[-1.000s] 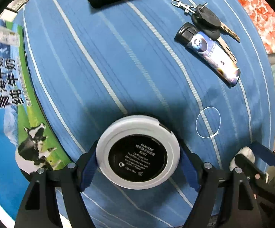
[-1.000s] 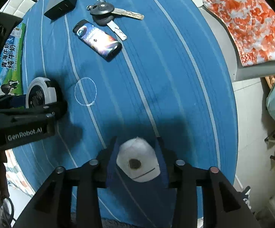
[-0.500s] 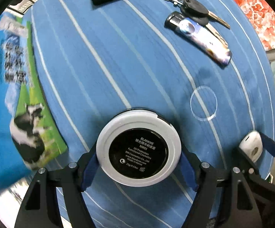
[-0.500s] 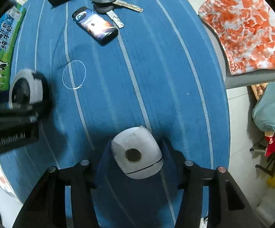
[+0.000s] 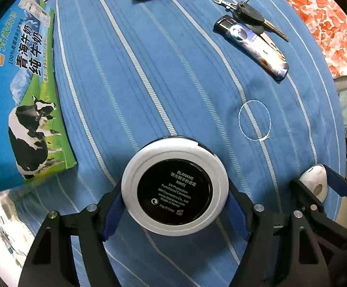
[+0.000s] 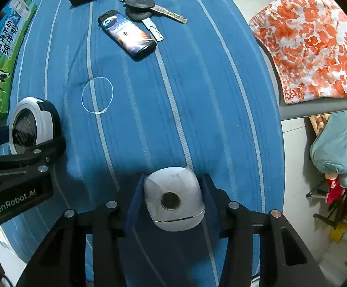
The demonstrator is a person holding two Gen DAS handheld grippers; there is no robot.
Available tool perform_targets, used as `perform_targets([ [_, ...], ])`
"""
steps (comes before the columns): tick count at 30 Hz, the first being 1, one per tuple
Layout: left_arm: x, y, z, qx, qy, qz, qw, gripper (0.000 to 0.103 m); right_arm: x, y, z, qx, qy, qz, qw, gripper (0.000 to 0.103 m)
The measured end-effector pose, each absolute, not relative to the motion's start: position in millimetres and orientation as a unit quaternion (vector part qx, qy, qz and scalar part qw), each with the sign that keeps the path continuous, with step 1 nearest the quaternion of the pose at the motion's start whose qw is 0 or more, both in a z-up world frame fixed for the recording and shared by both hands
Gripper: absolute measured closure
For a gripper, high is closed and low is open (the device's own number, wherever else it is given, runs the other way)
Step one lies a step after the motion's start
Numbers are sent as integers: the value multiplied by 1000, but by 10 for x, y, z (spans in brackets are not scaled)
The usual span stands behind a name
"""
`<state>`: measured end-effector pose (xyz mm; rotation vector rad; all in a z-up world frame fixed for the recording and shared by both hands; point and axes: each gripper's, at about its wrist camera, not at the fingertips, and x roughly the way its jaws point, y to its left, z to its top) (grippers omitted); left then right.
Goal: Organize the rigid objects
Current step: 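Lower the black case and white earbud case into the blue carton and release both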
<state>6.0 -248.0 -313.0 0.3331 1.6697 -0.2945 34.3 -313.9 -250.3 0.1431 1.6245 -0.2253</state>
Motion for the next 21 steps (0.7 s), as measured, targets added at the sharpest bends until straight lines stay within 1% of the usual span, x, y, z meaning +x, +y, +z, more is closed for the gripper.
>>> perform_targets([
  [5, 53, -2445, -3009, 144, 725, -142, 659, 30, 368, -3234, -2466, 68, 715, -105, 688, 54],
  [13, 181, -2367, -2718, 141, 699, -170, 680, 30, 473, -3269, -2235, 72, 692, -110, 710, 55],
  [17, 249, -2232, -2427, 128, 685, -185, 694, 30, 528, -3281, -2039, 77, 681, -106, 721, 55],
  [21, 375, -2046, -1989, 100, 665, -199, 713, 30, 572, -3247, -1721, 86, 664, -96, 737, 55],
])
